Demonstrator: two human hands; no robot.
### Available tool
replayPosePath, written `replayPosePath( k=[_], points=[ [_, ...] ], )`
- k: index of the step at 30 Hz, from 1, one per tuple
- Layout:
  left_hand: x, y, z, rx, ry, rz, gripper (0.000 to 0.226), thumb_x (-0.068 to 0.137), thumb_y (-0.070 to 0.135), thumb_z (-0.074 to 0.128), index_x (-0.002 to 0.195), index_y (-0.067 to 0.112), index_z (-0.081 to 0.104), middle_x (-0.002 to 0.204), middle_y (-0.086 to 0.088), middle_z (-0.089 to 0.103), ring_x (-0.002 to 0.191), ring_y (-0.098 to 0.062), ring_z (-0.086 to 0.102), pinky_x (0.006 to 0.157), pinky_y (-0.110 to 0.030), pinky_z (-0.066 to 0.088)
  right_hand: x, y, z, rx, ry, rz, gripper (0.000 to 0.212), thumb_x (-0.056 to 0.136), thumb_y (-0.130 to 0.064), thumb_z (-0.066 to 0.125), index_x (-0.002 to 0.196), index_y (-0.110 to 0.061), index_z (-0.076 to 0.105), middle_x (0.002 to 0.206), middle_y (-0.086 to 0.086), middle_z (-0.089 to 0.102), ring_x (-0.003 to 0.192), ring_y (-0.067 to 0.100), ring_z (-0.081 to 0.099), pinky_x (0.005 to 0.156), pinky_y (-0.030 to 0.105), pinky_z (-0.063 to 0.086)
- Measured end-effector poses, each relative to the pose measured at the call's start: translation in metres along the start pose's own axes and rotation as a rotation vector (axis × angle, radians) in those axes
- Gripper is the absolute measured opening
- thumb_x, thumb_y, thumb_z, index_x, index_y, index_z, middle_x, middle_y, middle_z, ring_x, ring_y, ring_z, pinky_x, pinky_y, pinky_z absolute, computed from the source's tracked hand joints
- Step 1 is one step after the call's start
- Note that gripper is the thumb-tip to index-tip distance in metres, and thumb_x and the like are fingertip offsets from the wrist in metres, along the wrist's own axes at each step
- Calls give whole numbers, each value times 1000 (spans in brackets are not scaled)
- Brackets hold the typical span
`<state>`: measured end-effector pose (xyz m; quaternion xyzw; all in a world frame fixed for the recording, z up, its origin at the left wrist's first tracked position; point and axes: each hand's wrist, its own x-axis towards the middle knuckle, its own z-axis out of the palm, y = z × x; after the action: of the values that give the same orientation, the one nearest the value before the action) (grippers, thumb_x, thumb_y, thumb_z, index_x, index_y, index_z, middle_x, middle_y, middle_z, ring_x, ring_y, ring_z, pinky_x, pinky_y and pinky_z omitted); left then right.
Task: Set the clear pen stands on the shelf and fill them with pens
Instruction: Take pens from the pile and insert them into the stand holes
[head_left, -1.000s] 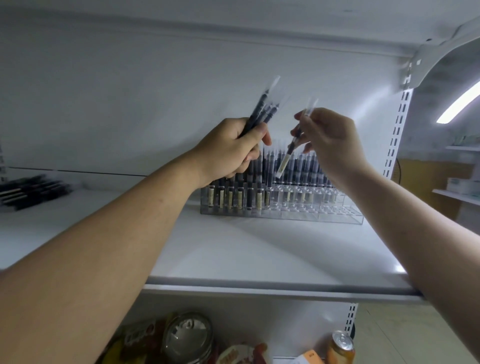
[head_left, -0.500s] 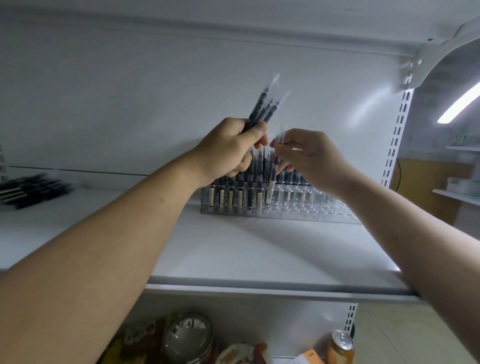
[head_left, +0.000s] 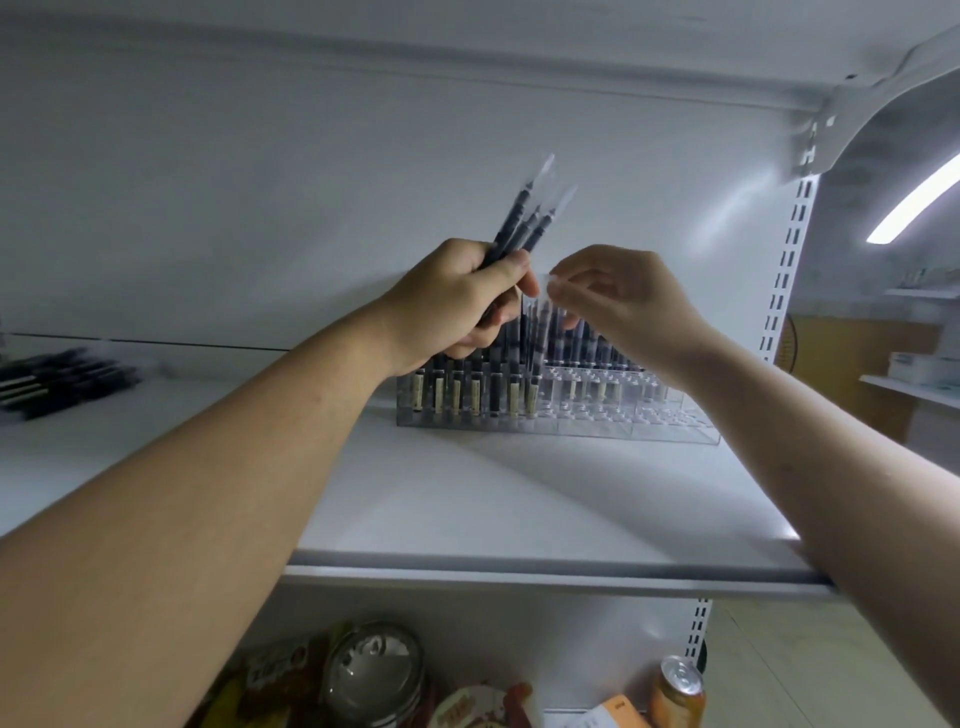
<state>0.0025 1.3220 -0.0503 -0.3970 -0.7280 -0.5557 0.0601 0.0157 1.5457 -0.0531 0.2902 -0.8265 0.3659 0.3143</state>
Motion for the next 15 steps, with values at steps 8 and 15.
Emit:
replayPosePath(
  k=[8, 15],
  points=[
    [0, 1, 4, 37, -54, -40, 33, 114, 21, 45, 115, -7, 63, 72, -4, 57, 53, -15, 38, 44, -25, 26, 3, -6, -4, 403, 70, 55, 35, 87, -38, 77, 103, -6, 75, 86, 5, 73, 80, 22, 66, 67, 36, 45],
    [-1, 1, 4, 84, -38, -47, 35, 114, 24, 45, 114, -4, 66, 77, -7, 60, 55, -14, 44, 45, -24, 29, 6, -8, -4, 617, 140, 146, 14, 104, -11, 61, 97, -1, 67, 91, 12, 74, 83, 25, 72, 66, 30, 48]
  ],
)
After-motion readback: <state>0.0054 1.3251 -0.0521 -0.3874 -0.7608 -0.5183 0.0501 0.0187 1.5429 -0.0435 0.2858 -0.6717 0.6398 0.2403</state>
